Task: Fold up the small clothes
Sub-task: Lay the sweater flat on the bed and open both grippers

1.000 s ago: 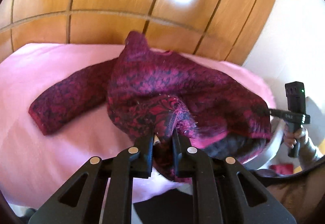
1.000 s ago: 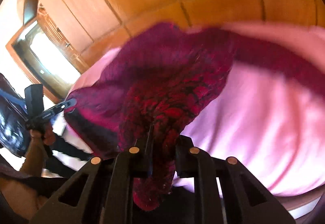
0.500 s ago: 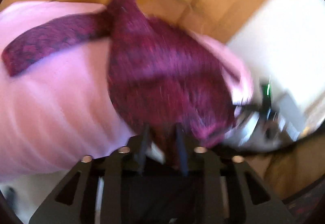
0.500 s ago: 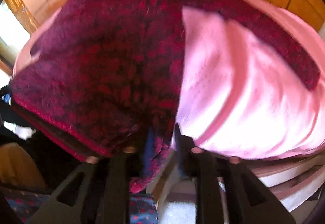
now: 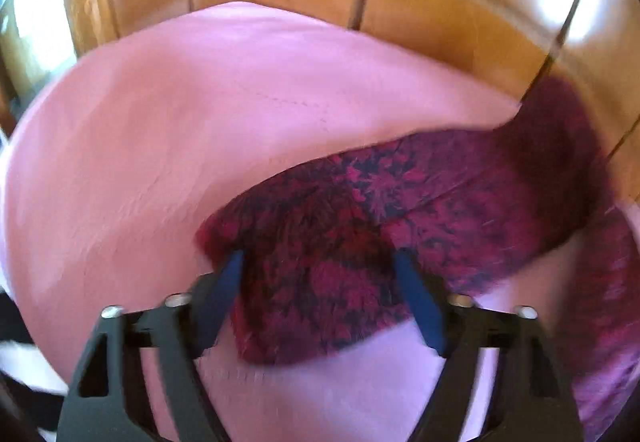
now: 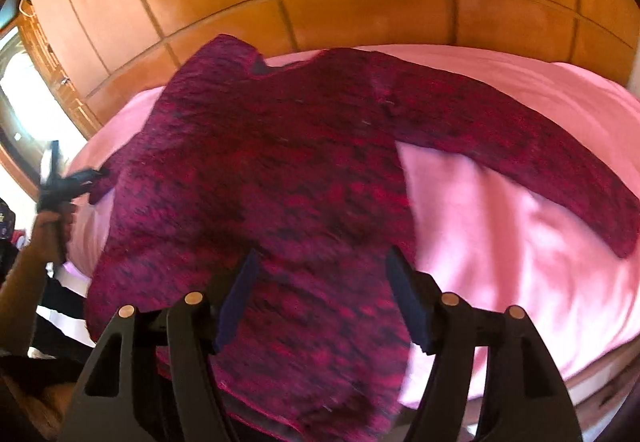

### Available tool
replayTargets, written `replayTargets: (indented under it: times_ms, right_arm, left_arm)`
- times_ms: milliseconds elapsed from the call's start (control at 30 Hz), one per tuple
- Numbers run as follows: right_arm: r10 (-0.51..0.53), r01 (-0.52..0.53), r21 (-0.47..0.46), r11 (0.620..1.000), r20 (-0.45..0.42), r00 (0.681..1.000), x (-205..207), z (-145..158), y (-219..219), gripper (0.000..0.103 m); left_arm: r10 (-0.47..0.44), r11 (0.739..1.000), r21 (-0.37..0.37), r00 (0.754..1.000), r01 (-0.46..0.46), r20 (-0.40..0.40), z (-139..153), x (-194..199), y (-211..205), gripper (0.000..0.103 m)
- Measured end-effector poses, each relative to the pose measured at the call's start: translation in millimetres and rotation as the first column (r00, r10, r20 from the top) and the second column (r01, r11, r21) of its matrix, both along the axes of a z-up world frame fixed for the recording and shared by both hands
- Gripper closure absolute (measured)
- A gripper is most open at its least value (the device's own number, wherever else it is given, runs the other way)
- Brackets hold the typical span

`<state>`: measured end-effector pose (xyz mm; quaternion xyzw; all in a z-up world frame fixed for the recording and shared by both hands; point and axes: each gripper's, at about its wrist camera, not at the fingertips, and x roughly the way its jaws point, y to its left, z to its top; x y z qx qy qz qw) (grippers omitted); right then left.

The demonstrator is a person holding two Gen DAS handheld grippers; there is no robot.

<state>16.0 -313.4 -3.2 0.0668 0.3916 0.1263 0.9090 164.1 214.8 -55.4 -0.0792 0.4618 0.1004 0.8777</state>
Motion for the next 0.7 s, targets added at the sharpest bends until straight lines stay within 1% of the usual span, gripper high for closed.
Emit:
replayTargets:
  times_ms: [33, 100, 133, 200, 267, 300, 333, 400, 433, 467, 533, 633, 700]
  right_arm:
    - [0.005, -0.006, 0.002, 1.0, 0.006, 1.0, 7.5, 0.2, 3.0, 0.037]
    - [0.023, -0.023, 0.009, 1.0, 0.016, 1.0, 14.3, 6.4, 11.1, 0.037]
    - [0.029, -0.029, 0.008, 1.0, 0.024, 0.999, 17.7, 8.0, 12.6, 0.037]
    - [0.045, -0.045, 0.003, 0.999, 0.042, 0.998, 24.6, 13.6, 20.4, 0.037]
    - [0.054, -0.054, 0.002, 0.999, 0.057, 0.997, 36.3, 17.0, 25.3, 0.037]
    - [0.058, -0.059, 0.003, 0.998, 0.063, 0.996, 41.4, 19.2, 27.9, 0.037]
    - [0.057, -0.058, 0.002, 0.998, 0.067, 0.996, 46.7, 19.8, 31.6, 0.037]
    - [0.06, -0.06, -0.001, 0.998, 0.075, 0.995, 56.3, 22.9, 36.4, 0.037]
    - [0.059, -0.059, -0.003, 0.998, 0.078, 0.995, 61.1, 23.8, 37.8, 0.037]
    - [0.059, -0.059, -0.006, 0.998, 0.08, 0.995, 67.1, 24.8, 40.6, 0.037]
    - [0.063, -0.063, -0.007, 0.998, 0.082, 0.995, 78.0, 26.5, 46.2, 0.037]
    - [0.071, -0.069, -0.02, 0.997, 0.085, 0.994, 92.5, 28.7, 52.1, 0.037]
    - [0.071, -0.069, -0.031, 0.997, 0.084, 0.994, 101.1, 28.8, 53.7, 0.037]
  left_arm:
    - [-0.032, 0.998, 0.046, 0.999, 0.032, -0.001, -2.6, 6.4, -6.8, 0.077]
    - [-0.038, 0.998, 0.054, 0.999, 0.037, 0.002, 3.6, 13.9, -3.4, 0.098]
    - [-0.021, 0.999, 0.035, 0.999, 0.02, 0.029, 11.9, 16.2, 4.5, 0.103]
    - [0.047, 0.998, 0.044, 0.996, -0.051, 0.073, 23.7, 20.7, 21.3, 0.103]
    - [0.108, 0.994, 0.013, 0.989, -0.11, 0.103, 35.8, 26.5, 48.7, 0.103]
    - [0.128, 0.99, 0.036, 0.985, -0.133, 0.112, 40.5, 30.3, 55.6, 0.103]
    - [0.152, 0.984, 0.075, 0.981, -0.162, 0.123, 46.1, 35.2, 63.2, 0.103]
    - [0.2, 0.974, 0.08, 0.97, -0.212, 0.138, 51.3, 35.8, 78.3, 0.103]
    - [0.23, 0.965, 0.091, 0.962, -0.245, 0.146, 55.3, 37.2, 83.8, 0.103]
    - [0.275, 0.949, 0.11, 0.948, -0.294, 0.161, 62.5, 38.9, 97.3, 0.103]
    - [0.342, 0.924, 0.12, 0.924, -0.364, 0.173, 71.1, 44.1, 119.5, 0.103]
    - [0.406, 0.887, 0.16, 0.896, -0.434, 0.181, 78.0, 57.0, 145.1, 0.103]
    - [0.431, 0.87, 0.178, 0.884, -0.46, 0.178, 80.8, 57.1, 158.3, 0.103]
